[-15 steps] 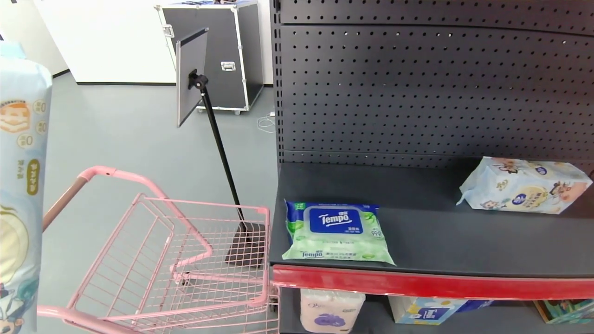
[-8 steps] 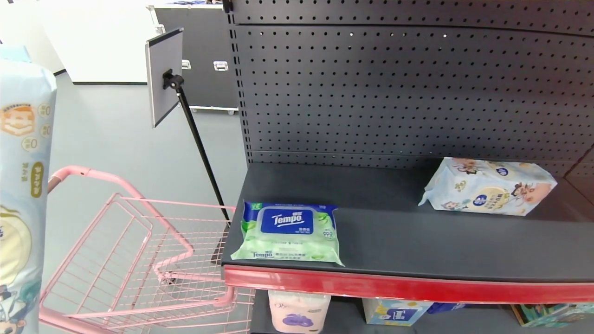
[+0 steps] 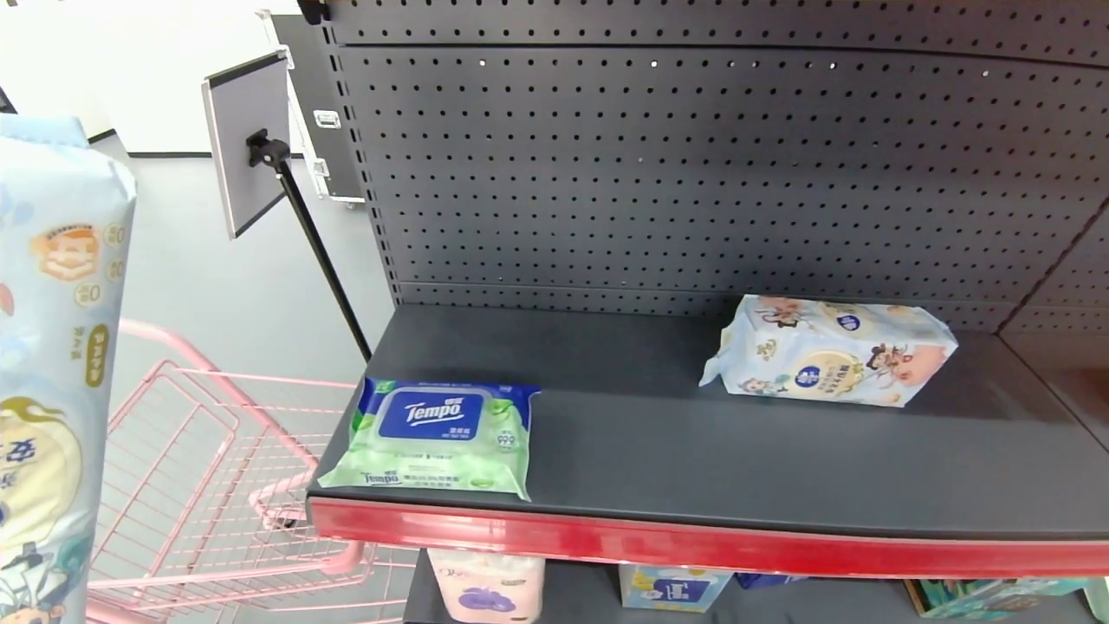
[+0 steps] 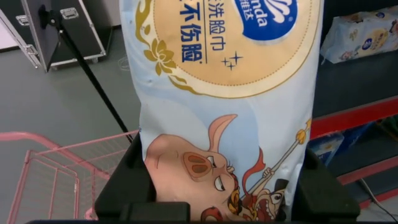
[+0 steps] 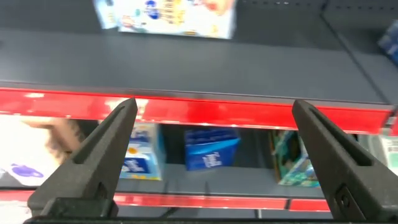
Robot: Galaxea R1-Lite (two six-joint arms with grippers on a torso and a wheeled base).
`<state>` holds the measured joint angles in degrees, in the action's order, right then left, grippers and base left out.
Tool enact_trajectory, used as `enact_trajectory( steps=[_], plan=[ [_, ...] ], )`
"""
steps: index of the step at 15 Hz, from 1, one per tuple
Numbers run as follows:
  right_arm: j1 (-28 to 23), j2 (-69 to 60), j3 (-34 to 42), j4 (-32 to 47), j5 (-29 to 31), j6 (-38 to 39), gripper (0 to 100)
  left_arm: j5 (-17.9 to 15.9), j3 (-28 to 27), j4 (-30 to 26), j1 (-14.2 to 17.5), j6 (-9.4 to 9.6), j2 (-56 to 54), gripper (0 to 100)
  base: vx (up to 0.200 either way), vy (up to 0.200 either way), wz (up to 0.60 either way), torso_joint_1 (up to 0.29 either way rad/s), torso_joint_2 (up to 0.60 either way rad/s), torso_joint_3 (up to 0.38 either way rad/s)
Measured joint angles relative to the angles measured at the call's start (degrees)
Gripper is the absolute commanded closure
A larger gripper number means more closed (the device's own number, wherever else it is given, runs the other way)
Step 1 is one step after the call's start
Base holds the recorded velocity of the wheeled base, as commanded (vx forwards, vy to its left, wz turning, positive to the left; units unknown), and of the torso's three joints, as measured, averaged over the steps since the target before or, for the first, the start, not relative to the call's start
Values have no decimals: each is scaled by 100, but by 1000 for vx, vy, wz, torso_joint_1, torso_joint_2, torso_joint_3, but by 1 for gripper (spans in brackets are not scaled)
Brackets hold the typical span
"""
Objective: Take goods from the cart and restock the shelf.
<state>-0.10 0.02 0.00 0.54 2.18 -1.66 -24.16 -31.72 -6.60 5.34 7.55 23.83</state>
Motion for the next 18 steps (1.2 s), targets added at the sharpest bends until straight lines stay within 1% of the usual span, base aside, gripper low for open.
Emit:
enact_trajectory(
  steps=[16,17,18],
  plan=[
    [0,0,0,0,-7,-4,0,-38,135,-7,0,28,-79,100,0,-200,0,2,3,2],
    [-1,0,0,-2,-5,-15,0,-94,143,-5,0,28,-82,100,0,-200,0,-2,-2,-2],
    [-1,0,0,-5,-5,-23,0,-189,168,-7,0,26,-83,100,0,0,0,0,0,0]
  ],
)
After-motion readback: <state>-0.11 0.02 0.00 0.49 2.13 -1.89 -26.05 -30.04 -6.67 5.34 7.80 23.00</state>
